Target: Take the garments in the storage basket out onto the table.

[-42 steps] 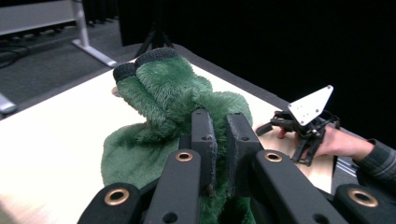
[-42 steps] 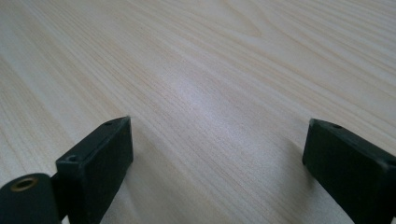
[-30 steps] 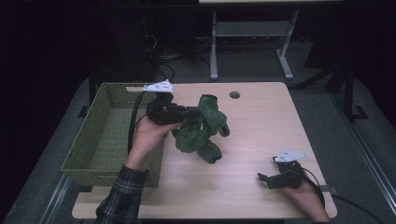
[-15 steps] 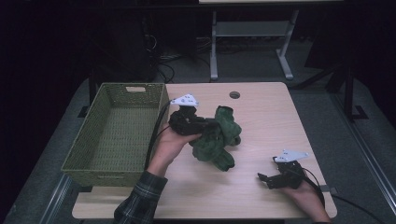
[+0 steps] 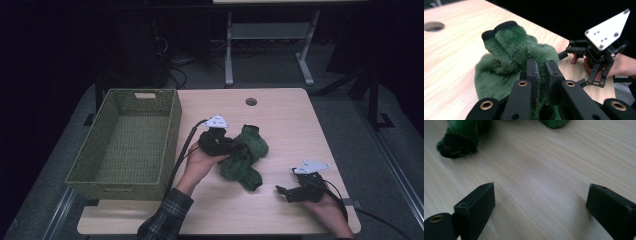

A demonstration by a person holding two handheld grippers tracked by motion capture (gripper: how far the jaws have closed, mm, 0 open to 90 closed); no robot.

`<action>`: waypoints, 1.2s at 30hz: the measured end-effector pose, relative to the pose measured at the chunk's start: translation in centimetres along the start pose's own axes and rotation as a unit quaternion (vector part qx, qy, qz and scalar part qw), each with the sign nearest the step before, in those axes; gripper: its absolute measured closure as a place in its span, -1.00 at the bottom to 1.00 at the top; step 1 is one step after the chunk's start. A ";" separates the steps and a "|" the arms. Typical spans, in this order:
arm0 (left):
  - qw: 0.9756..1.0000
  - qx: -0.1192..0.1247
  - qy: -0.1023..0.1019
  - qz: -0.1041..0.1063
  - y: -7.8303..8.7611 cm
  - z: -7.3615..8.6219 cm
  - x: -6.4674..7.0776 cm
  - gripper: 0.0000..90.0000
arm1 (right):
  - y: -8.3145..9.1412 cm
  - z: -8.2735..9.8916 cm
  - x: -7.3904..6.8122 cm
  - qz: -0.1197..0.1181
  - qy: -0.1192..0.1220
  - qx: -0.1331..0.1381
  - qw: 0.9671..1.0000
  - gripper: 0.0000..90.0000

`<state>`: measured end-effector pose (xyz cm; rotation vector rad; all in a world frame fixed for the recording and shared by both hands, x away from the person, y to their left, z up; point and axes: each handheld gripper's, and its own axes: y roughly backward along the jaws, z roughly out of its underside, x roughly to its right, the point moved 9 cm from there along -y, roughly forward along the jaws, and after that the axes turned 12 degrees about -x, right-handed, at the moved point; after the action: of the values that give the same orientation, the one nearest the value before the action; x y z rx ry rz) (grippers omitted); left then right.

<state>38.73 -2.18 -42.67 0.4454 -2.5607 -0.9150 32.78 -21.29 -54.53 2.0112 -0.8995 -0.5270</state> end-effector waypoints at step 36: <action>0.998 -0.055 -0.012 0.012 -1.1 2.5 0.9 0.14 | 0.0 -0.1 0.0 0.000 -0.006 0.002 1.000 -0.82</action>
<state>36.99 -2.04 -44.95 0.3726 -2.5161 -1.0538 32.81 -21.20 -54.52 2.0131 -0.9093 -0.5377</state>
